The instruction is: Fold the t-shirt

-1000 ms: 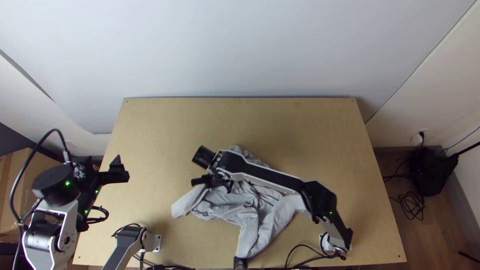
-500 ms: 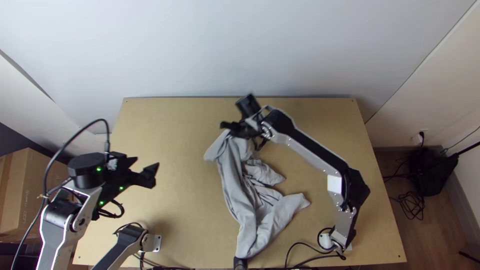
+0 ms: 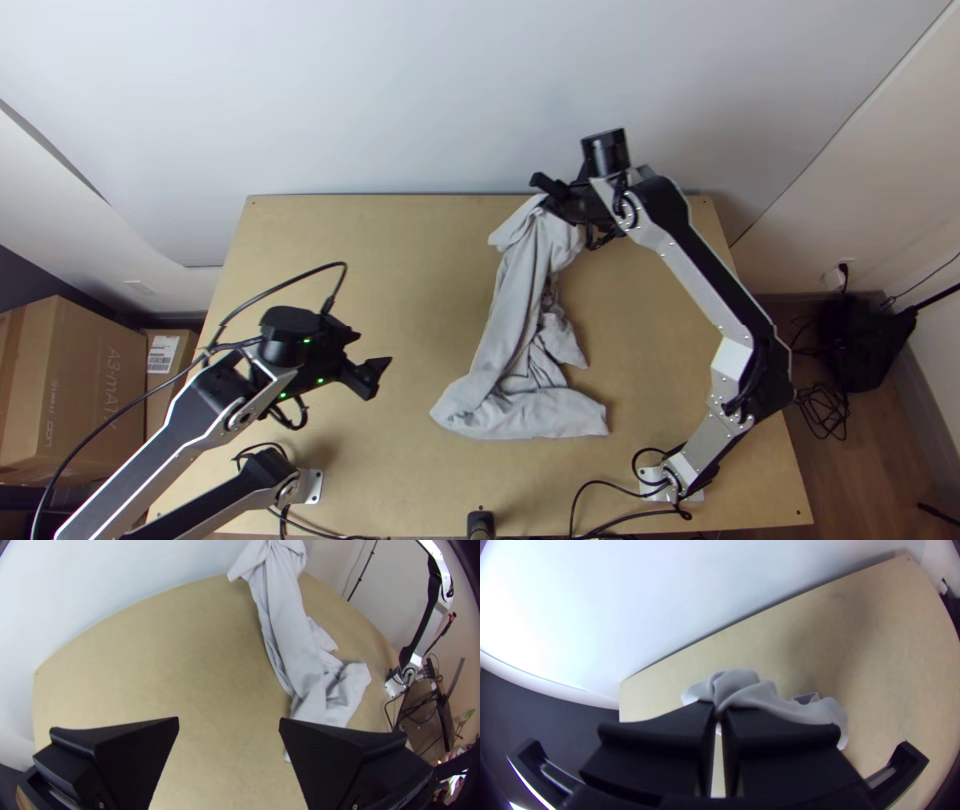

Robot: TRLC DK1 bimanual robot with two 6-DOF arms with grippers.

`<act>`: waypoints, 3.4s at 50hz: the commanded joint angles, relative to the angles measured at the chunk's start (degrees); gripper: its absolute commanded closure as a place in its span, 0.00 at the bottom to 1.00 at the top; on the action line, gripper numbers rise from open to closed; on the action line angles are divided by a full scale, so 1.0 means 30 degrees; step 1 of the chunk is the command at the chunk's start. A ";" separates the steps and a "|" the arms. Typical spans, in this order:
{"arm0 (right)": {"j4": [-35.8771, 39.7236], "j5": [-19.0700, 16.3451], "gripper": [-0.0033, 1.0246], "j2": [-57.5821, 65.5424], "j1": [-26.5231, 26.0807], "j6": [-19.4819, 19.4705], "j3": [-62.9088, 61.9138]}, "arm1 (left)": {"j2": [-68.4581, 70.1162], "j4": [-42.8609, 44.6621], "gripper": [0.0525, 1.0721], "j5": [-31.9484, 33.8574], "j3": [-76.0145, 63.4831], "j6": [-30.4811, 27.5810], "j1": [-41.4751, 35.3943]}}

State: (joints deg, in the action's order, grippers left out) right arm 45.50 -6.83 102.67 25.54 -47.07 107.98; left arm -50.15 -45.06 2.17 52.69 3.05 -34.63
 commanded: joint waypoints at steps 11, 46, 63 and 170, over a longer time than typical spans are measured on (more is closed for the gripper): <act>-0.0253 0.0197 0.97 -0.2759 -0.0808 0.0602 -0.1395 | -0.4875 0.3066 0.05 0.0125 -0.0101 0.0302 -0.2606; -0.0224 0.0197 0.97 -0.5074 -0.0369 0.0807 -0.3065 | -1.3078 0.7754 0.05 0.1472 0.0748 0.0097 -0.5360; -0.0048 0.0460 0.97 -0.5484 -0.0925 0.1569 -0.3036 | -1.1232 0.9160 0.98 0.2293 0.0631 0.1357 -0.2167; -0.7724 -0.0741 0.98 -1.4478 -0.3884 0.7779 -1.2909 | 0.6111 0.1338 0.98 0.3933 -0.1712 0.2529 0.8556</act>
State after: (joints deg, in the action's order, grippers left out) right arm 28.77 -7.66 58.85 16.93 -21.26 77.87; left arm -32.62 -44.69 12.69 55.70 9.50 -8.29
